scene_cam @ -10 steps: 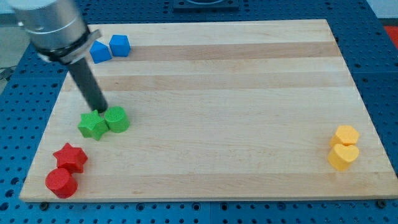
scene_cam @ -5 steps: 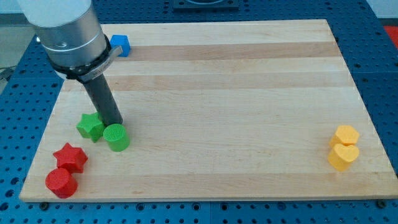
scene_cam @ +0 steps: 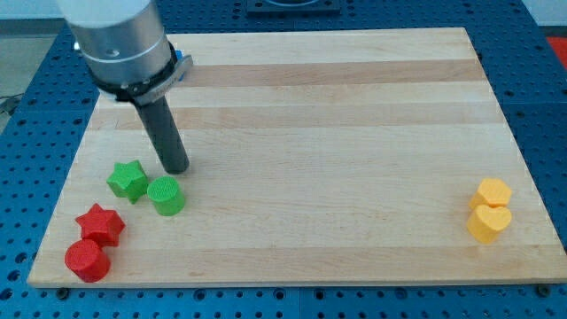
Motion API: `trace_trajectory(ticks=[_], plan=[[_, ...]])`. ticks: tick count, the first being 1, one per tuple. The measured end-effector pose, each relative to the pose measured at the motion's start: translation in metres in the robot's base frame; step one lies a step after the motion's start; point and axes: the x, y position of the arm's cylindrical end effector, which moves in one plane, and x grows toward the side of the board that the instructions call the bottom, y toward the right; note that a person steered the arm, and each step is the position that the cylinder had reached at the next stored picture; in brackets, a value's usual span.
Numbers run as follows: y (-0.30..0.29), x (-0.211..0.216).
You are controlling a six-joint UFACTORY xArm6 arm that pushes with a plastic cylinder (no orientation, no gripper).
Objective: Slide the green star to the top of the red star
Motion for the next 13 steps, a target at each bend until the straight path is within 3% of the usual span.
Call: trace_trajectory(ticks=[2,6,13], plan=[[-0.006,-0.019],[-0.034,0.021],[-0.048,0.03]])
